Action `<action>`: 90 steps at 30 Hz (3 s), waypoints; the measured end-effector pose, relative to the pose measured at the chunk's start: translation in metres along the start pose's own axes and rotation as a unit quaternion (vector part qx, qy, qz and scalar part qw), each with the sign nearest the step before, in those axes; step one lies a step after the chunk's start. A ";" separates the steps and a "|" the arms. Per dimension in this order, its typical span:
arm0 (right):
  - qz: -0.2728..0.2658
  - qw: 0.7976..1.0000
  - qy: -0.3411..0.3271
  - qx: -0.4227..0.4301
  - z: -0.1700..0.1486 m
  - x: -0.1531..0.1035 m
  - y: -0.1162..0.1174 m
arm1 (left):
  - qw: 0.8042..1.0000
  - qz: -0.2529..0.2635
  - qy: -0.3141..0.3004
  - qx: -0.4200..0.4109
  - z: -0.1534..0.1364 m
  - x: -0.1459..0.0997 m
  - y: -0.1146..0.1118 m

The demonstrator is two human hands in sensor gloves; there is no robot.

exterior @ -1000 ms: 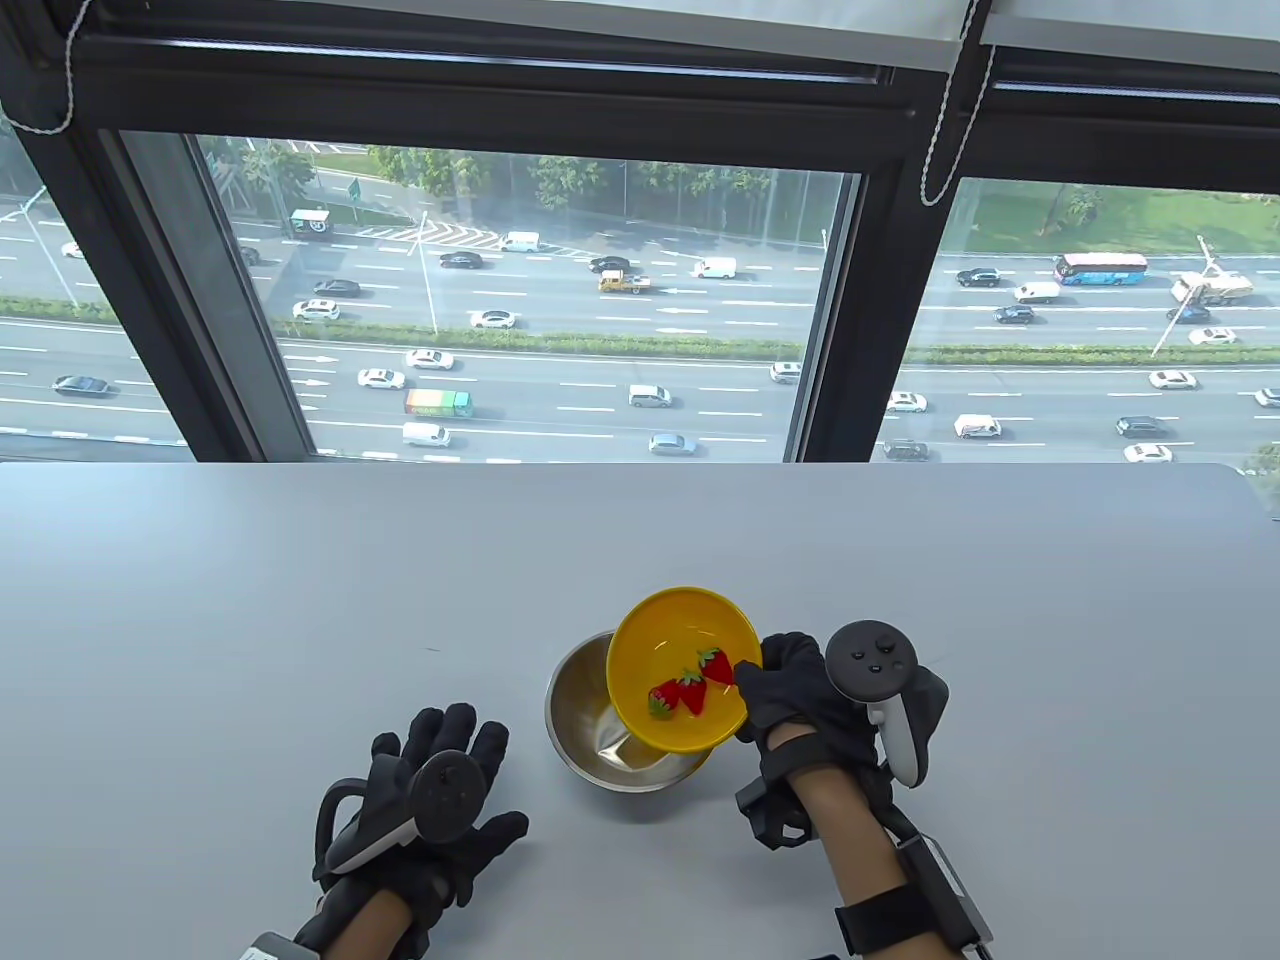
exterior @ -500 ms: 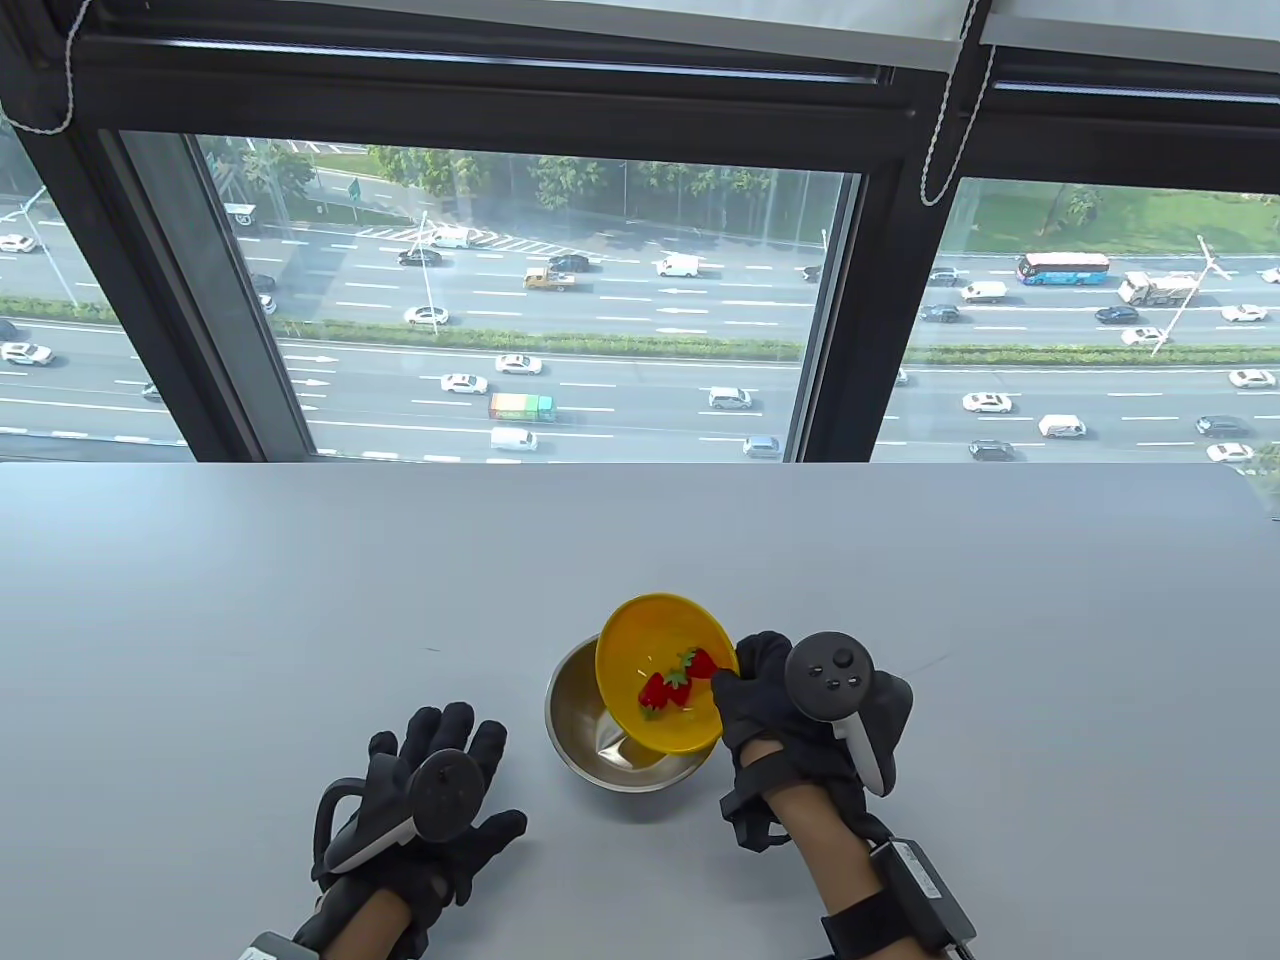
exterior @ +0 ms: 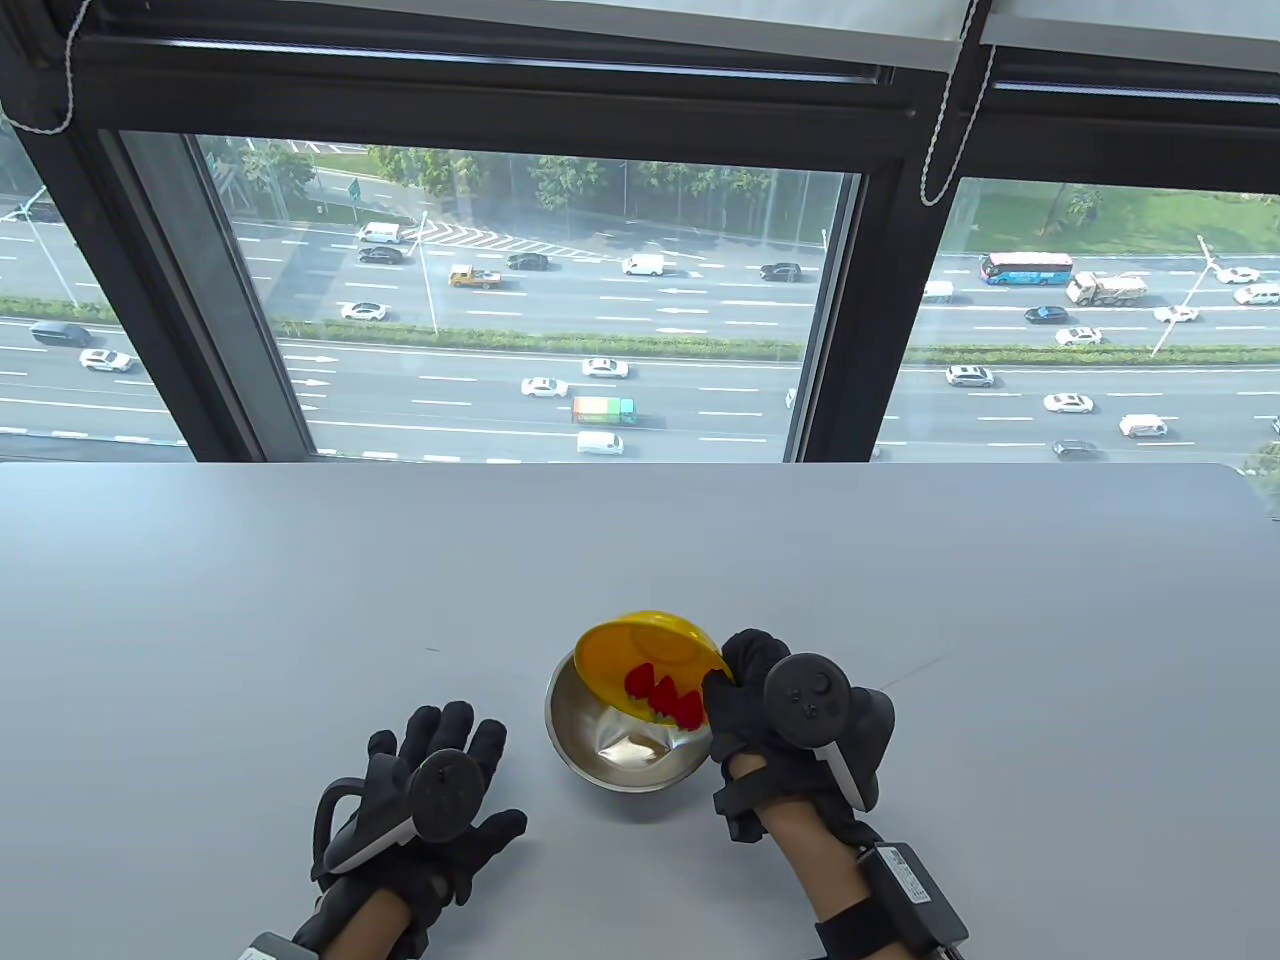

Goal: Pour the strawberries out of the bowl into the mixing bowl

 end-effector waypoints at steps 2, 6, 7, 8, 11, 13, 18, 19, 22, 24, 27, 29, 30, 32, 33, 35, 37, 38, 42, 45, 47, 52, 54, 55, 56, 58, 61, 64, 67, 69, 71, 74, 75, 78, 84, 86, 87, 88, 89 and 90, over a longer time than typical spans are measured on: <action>-0.007 1.000 -0.004 -0.001 0.001 0.000 0.000 | 1.000 0.000 0.000 0.001 0.000 0.000 0.000; -0.011 1.000 -0.004 0.010 -0.001 0.000 -0.001 | 1.000 0.000 0.000 0.001 0.000 0.000 0.000; -0.010 1.000 -0.002 0.013 -0.002 0.000 -0.002 | 1.000 0.000 0.000 0.001 0.000 0.000 0.000; -0.011 1.000 -0.001 0.017 -0.003 0.000 -0.003 | 1.000 0.000 0.000 0.000 0.000 0.000 0.000; -0.016 0.999 0.003 0.028 -0.006 0.001 -0.007 | 1.000 0.000 0.000 0.001 0.000 0.000 0.000; -0.018 0.999 0.008 0.037 -0.009 0.002 -0.011 | 1.000 0.001 0.000 0.000 0.000 0.000 0.000; -0.027 0.996 0.036 0.080 -0.027 0.005 -0.027 | 1.000 0.000 0.000 0.000 0.000 0.000 0.000; -0.028 0.994 0.045 0.094 -0.033 0.006 -0.031 | 1.000 0.000 0.000 0.000 0.000 0.000 0.000; -0.037 0.991 0.067 0.107 -0.048 0.006 -0.041 | 1.000 -0.001 0.000 0.000 0.000 0.000 0.000; -0.046 0.989 0.083 0.117 -0.060 0.007 -0.048 | 1.000 -0.002 0.000 0.001 0.000 0.000 0.000; -0.051 0.986 0.105 0.123 -0.076 0.007 -0.054 | 1.000 -0.003 0.000 0.001 0.000 0.000 -0.001; -0.054 0.983 0.124 0.121 -0.090 0.007 -0.057 | 1.000 -0.004 0.000 0.001 0.000 -0.001 -0.001; -0.055 0.982 0.133 0.119 -0.096 0.008 -0.058 | 1.000 -0.004 0.000 0.002 0.001 -0.001 -0.001; -0.054 0.980 0.150 0.120 -0.109 0.008 -0.058 | 1.000 -0.004 0.000 0.002 0.001 -0.001 -0.001; -0.053 0.979 0.158 0.120 -0.115 0.008 -0.058 | 1.000 -0.004 0.000 0.001 0.001 -0.001 -0.001; -0.049 0.976 0.171 0.126 -0.125 0.009 -0.056 | 1.000 -0.004 0.000 0.001 0.001 -0.001 -0.001; -0.041 0.976 0.178 0.122 -0.134 0.010 -0.053 | 1.000 -0.005 0.001 0.001 0.001 -0.001 -0.002; -0.038 0.975 0.183 0.121 -0.137 0.010 -0.052 | 1.000 -0.005 0.001 0.001 0.001 -0.001 -0.002; -0.024 0.973 0.200 0.111 -0.146 0.012 -0.045 | 1.000 -0.006 0.001 0.001 0.001 -0.001 -0.002; -0.014 0.973 0.210 0.099 -0.150 0.013 -0.040 | 1.000 -0.006 0.001 0.001 0.001 -0.001 -0.002; -0.005 0.972 0.215 0.093 -0.153 0.014 -0.035 | 1.000 -0.006 0.001 0.001 0.001 -0.001 -0.002; 0.021 0.972 0.226 0.058 -0.155 0.017 -0.024 | 1.000 -0.005 0.001 0.000 0.000 -0.001 -0.002; 0.031 0.971 0.231 0.052 -0.156 0.018 -0.020 | 1.000 -0.005 0.001 0.000 0.000 -0.001 -0.002; 0.036 0.970 0.234 0.051 -0.157 0.018 -0.018 | 1.000 -0.005 0.001 -0.001 0.000 -0.001 -0.002; 0.042 0.969 0.239 0.048 -0.159 0.018 -0.015 | 1.000 -0.005 0.002 -0.001 0.000 -0.001 -0.002; 0.049 0.967 0.244 0.047 -0.161 0.019 -0.012 | 1.000 -0.005 0.002 -0.001 0.000 -0.001 -0.002; 0.059 0.965 0.252 0.045 -0.165 0.019 -0.007 | 1.000 -0.005 0.001 -0.001 0.000 -0.001 -0.002; 0.072 0.962 0.261 0.043 -0.168 0.018 -0.003 | 1.000 -0.004 0.001 -0.001 0.000 -0.001 -0.002; 0.084 0.959 0.267 0.042 -0.170 0.018 0.000 | 1.000 -0.004 0.001 -0.001 0.000 -0.001 -0.002; 0.086 0.959 0.267 0.041 -0.169 0.017 0.001 | 1.000 -0.005 0.001 -0.001 0.000 -0.001 -0.002; 0.092 0.958 0.268 0.038 -0.169 0.017 0.003 | 1.000 -0.005 0.001 0.000 0.000 -0.001 -0.002; 0.098 0.958 0.269 0.035 -0.169 0.017 0.005 | 1.000 -0.005 0.001 0.000 0.000 -0.001 -0.002; 0.098 0.957 0.269 0.034 -0.169 0.017 0.005 | 1.000 -0.005 0.001 0.000 0.000 -0.001 -0.002; 0.104 0.956 0.271 0.034 -0.168 0.016 0.005 | 1.000 -0.004 0.002 -0.001 0.000 -0.001 -0.002; 0.117 0.954 0.272 0.038 -0.168 0.014 0.006 | 1.000 -0.004 0.002 -0.002 0.000 -0.001 -0.001; 0.116 0.954 0.272 0.037 -0.168 0.014 0.006 | 1.000 -0.003 0.002 -0.002 0.000 -0.001 -0.001; 0.117 0.954 0.272 0.037 -0.168 0.013 0.005 | 1.000 -0.002 0.002 -0.002 0.000 -0.001 -0.001; 0.118 0.954 0.272 0.037 -0.168 0.014 0.006 | 1.000 -0.002 0.001 -0.002 0.000 -0.001 -0.001; 0.118 0.954 0.272 0.037 -0.168 0.013 0.006 | 1.000 -0.002 0.001 -0.002 0.000 -0.001 -0.001; 0.119 0.954 0.272 0.037 -0.168 0.013 0.006 | 1.000 -0.001 0.001 -0.003 0.000 -0.001 -0.001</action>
Point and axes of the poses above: the tracker on the back of each hand, its own z axis roughly to the thumb side, its own x axis roughly from the wrist to the fingertips, y = z × x, the point moved 4 cm from there along x, roughly from the wrist to the fingertips, and after that the axes turned 7 degrees about z, right-handed, at the moved point
